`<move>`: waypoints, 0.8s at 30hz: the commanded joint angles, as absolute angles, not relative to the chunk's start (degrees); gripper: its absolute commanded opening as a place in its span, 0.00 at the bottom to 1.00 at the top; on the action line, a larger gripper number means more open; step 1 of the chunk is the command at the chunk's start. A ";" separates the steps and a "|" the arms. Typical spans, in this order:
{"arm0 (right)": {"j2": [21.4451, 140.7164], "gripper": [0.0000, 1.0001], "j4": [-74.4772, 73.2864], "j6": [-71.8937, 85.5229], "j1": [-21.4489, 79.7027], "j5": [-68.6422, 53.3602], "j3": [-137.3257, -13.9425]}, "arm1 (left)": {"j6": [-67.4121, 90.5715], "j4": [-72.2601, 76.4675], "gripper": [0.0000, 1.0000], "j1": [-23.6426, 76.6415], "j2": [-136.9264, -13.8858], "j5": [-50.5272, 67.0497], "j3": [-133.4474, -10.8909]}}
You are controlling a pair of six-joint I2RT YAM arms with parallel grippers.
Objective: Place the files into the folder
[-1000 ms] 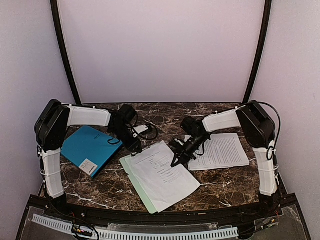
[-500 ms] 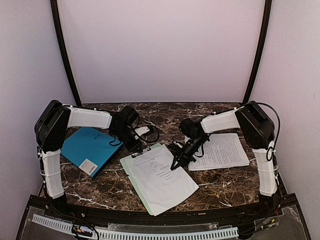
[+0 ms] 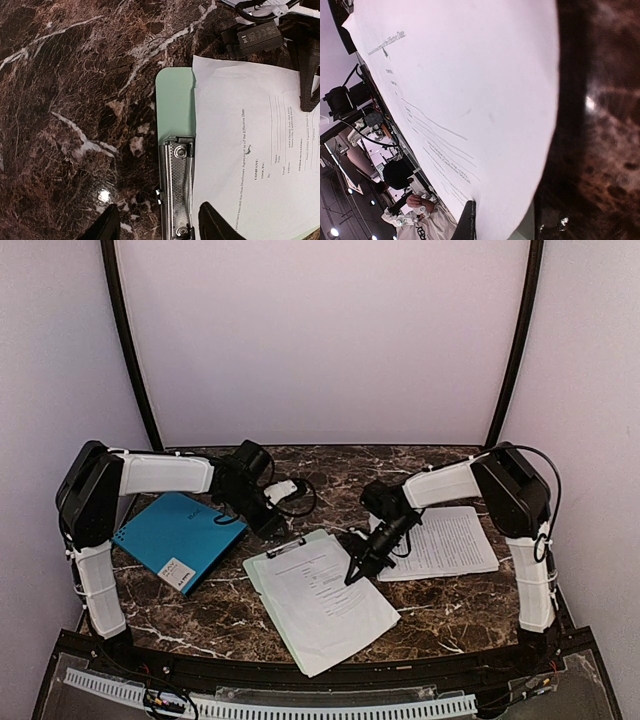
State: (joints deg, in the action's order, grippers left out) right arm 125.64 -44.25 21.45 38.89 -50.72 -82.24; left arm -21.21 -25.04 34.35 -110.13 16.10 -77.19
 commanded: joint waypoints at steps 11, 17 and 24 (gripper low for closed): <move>122.30 0.00 -50.42 17.98 39.11 -44.75 -83.07 | -26.89 -28.38 0.63 35.30 -112.47 19.12 -77.99; 123.01 0.00 -51.39 16.59 39.11 -43.37 -83.35 | -27.30 -30.05 0.61 35.63 -115.50 19.00 -79.61; 122.74 0.00 -51.78 15.95 39.06 -42.32 -83.76 | -27.21 -30.23 0.55 36.18 -116.73 18.68 -80.89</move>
State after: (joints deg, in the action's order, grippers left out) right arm 123.81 -50.37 17.19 38.89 -44.27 -82.83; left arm -26.65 -28.10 35.59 -116.16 18.81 -79.44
